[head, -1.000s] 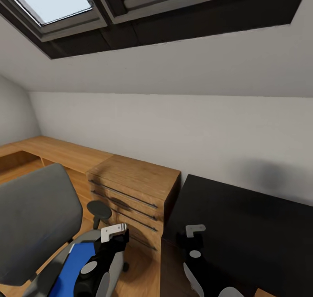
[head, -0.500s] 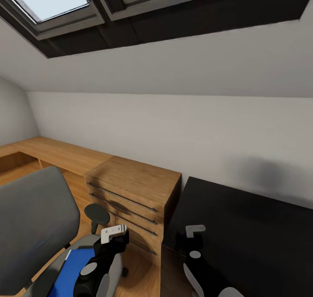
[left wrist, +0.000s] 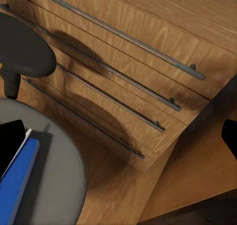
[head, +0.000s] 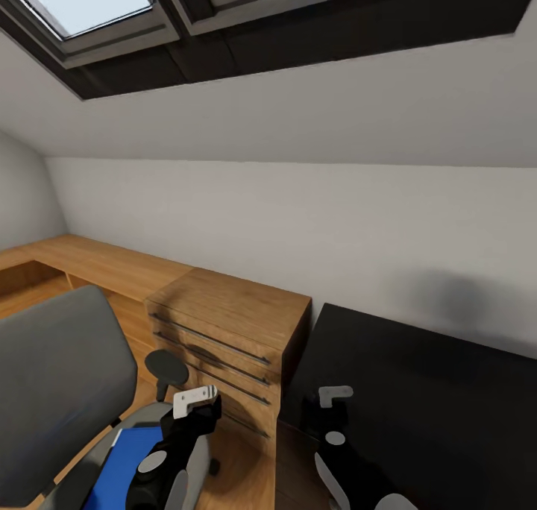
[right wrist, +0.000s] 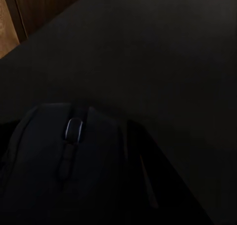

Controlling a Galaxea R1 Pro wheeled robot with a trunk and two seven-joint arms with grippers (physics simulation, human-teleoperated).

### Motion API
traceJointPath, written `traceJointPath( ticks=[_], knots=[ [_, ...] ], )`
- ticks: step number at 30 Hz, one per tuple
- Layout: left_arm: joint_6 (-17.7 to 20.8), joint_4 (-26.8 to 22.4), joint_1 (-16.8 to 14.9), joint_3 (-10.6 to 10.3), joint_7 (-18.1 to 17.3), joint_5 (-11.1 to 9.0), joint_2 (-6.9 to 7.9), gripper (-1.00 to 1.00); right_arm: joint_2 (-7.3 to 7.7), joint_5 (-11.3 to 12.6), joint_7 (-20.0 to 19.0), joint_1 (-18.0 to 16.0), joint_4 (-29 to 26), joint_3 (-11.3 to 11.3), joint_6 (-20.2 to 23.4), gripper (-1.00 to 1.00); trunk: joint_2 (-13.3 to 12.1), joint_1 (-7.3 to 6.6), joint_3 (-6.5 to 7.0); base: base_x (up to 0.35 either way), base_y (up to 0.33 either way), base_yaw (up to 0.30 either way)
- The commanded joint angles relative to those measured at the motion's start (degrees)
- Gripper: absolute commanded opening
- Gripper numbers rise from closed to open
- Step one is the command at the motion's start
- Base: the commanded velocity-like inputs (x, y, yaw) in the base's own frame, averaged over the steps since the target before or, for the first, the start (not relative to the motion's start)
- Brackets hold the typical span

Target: In the bedroom, organize the workspace by keeping the computer under the desk, ensuring the monitor is on the desk, placing the keyboard on the desk next to the monitor, placing the mouse on the desk next to the keyboard, moving the folder from the swivel chair onto the desk next to the mouse, stacking the notebook on top of the folder with the pen on top of the notebook, and positioning the swivel chair next to the desk.

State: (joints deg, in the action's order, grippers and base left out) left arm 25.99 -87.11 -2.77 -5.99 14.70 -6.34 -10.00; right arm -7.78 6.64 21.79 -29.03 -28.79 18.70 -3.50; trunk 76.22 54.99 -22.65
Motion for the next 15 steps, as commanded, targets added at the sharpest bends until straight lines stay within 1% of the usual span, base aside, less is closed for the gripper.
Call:
traceJointPath(
  ticks=[1,4,8,10,15],
  knots=[
    [0.2,-0.1,0.0,-0.1,0.5,-0.6,0.00,1.00,0.04,0.7,0.5,-0.1,0.1,0.5,-0.4,-1.00,0.0,0.00,-0.07,0.000,0.000,0.000],
    [0.2,-0.1,0.0,-0.1,0.5,-0.6,0.00,1.00,0.04,0.7,0.5,-0.1,0.0,0.5,-0.4,-1.00,0.0,0.00,-0.07,0.000,0.000,0.000],
    [0.2,0.0,0.0,-0.1,0.5,-0.6,0.00,1.00,0.04,0.6,-1.6,-0.1,0.0,0.5,-0.5,-1.00,-1.6,-0.88,0.65,0.000,0.000,0.000],
    [0.2,0.0,0.0,-0.1,0.5,-0.6,0.00,1.00,0.06,0.5,-3.0,-0.1,0.0,0.4,-0.5,-1.00,-1.6,-0.88,0.65,0.000,0.000,0.000],
    [0.2,0.0,0.0,-0.1,0.5,-0.6,0.00,1.00,0.13,0.5,-3.7,-0.1,0.0,0.3,-0.5,-1.00,-1.6,-0.88,0.65,0.000,0.000,0.000]
  ],
)
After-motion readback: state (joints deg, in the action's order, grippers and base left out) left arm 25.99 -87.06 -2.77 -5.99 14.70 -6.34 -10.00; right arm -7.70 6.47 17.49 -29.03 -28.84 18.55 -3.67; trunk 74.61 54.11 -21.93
